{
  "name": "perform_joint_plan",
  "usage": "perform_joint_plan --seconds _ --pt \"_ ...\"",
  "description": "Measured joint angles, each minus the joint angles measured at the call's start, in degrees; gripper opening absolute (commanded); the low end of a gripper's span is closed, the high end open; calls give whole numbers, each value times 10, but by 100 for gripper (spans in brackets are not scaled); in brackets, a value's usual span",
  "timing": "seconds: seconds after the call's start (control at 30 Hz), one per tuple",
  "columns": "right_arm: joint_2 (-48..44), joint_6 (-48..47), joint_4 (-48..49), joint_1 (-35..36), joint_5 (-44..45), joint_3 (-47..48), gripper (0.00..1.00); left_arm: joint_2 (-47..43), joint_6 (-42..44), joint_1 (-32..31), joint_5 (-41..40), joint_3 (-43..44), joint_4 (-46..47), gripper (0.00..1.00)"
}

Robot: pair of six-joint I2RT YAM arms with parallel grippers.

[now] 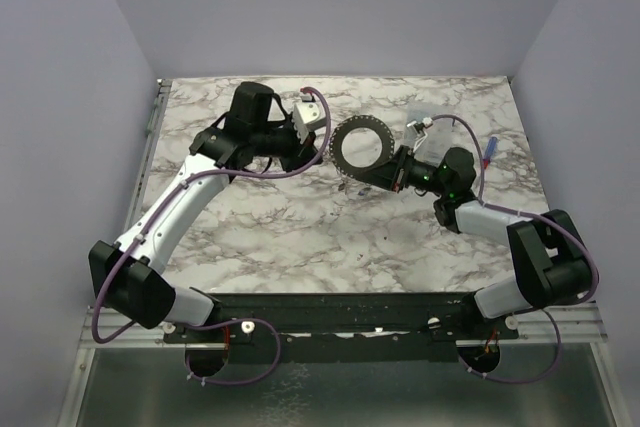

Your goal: Remove the keys from the keyring

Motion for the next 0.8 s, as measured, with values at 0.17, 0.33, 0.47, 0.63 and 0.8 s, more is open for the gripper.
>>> perform_joint_plan --seconds 0.17,0.33,0.47,0.63,0.8 --pt "2 -14 3 0 -11 -21 57 16 33 -12 -15 8 -16 0" --pt "2 -39 -11 0 -14 -41 71 32 54 -15 -27 14 -21 0" --pt "2 -57 -25 0 -20 -47 72 34 68 -16 -31 15 -24 0" --pt "2 -79 -28 0 -46 -47 72 34 110 -20 -31 15 -38 0" --pt "-13 -118 -64 0 -89 -26 72 34 177 -27 -37 15 -85 0"
